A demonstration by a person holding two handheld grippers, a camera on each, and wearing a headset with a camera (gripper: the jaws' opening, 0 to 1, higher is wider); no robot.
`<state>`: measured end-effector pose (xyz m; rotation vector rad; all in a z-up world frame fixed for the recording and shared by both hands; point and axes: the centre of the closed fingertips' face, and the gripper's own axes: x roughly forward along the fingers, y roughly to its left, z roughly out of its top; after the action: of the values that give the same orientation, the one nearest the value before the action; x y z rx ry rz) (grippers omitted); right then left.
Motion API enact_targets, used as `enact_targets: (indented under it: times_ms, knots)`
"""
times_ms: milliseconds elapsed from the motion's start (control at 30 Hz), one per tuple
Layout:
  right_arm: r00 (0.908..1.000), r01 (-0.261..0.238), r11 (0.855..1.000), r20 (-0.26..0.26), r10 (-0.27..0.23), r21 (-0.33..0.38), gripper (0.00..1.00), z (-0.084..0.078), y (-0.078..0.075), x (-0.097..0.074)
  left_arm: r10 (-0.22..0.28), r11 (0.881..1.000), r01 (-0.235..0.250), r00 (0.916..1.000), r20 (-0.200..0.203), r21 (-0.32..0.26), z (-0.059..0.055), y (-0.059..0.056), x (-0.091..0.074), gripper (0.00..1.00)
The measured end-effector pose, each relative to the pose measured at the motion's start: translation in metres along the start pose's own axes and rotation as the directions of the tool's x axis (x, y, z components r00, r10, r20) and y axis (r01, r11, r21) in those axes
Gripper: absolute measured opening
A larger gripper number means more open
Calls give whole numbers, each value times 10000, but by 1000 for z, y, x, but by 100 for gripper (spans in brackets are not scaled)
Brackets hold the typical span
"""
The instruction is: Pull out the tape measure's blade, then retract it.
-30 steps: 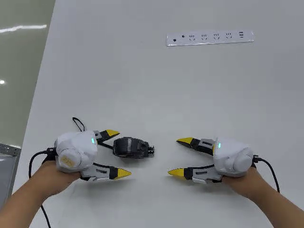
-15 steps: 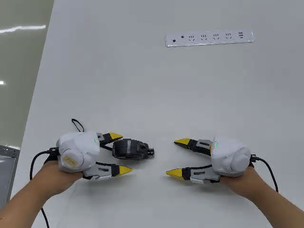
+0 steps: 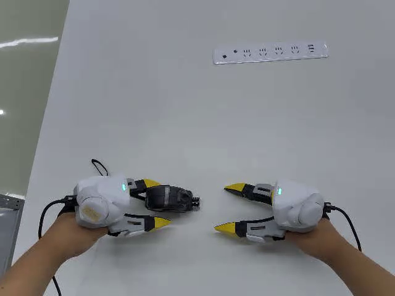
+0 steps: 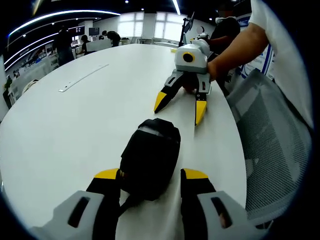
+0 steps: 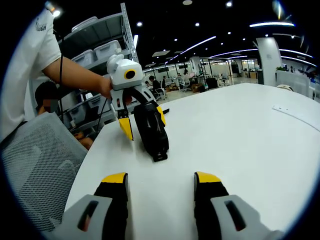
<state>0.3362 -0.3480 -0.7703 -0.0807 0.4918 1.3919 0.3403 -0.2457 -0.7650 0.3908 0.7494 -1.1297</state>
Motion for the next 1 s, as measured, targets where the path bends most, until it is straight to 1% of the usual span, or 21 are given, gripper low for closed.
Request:
enact_targets:
  times_ms: [100, 233, 333, 400, 833, 933, 1000]
  knots:
    - [10000, -25, 10000, -25, 25, -12, 53, -1, 1, 0, 46, 10000, -46, 10000, 7, -21, 0, 2, 0, 41]
    - [10000, -31, 10000, 10, 31, 30, 53, 0, 0, 0, 89, 9999, -87, 9998, 158, -90, 4, 4, -1, 38]
    - [10000, -46, 10000, -5, 46, 23, 53, -1, 1, 0, 129, 9999, -129, 9999, 95, -8, 3, 6, -1, 35]
    - [10000, -68, 10000, 18, 68, 46, 52, 0, 1, 1, 110, 9999, -110, 9999, 127, -63, 4, 7, -1, 34]
    - [10000, -16, 10000, 55, 16, 50, 52, 1, 0, 0, 103, 9999, -104, 9999, 81, 136, 4, 6, -1, 33]
    - [9999, 59, 9999, 116, -58, -93, 52, 2, -2, 1, 102, 9999, -103, 9999, 64, 135, 4, 6, -1, 33]
    - [9998, 59, 9999, 165, -57, -124, 52, 4, -2, 4, 76, 9998, -75, 10000, -57, 157, 4, 6, -1, 33]
